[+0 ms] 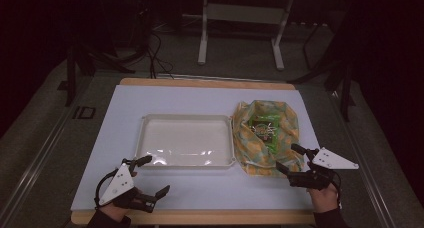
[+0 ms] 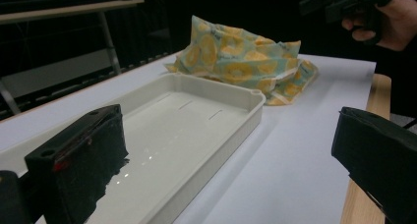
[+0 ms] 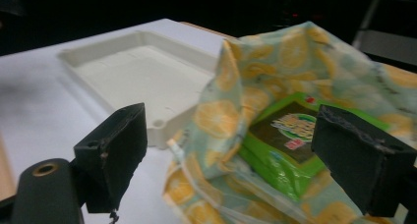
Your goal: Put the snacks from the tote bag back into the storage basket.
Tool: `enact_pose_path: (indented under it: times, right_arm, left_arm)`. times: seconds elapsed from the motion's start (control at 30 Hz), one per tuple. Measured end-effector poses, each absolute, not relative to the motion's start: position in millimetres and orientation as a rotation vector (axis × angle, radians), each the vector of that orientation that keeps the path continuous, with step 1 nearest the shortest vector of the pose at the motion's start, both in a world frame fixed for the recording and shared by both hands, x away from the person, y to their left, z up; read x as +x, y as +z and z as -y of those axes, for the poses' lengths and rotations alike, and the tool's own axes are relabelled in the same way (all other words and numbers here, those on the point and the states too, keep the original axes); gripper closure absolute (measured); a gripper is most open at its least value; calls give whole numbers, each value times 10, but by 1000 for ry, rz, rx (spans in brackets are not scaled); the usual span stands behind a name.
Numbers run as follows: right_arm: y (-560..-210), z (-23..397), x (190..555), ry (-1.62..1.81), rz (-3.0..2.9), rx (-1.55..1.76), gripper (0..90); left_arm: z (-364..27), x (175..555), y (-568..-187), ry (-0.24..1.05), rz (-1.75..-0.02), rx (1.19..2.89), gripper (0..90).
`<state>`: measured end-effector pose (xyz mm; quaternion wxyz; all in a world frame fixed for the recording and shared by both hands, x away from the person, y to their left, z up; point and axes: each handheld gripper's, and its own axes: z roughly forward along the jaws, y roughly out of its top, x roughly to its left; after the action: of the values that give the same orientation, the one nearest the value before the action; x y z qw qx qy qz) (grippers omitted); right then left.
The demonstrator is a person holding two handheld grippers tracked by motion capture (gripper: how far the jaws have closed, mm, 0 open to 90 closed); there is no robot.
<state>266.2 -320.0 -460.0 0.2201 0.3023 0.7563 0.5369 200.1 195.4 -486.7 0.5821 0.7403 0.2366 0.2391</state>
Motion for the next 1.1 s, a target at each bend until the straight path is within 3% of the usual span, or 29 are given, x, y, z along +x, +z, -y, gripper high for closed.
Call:
enact_pose_path:
  times: [0.6,1.1]
  right_arm:
    - [-4602,3215,2639,1421,-2074,882,150]
    - [-4402,3170,2672,1439,-2127,813,137]
  left_arm:
    - [-1889,1994,-4887,543,-529,1785,5]
    - [-1852,1989,-4894,541,-521,1804,5]
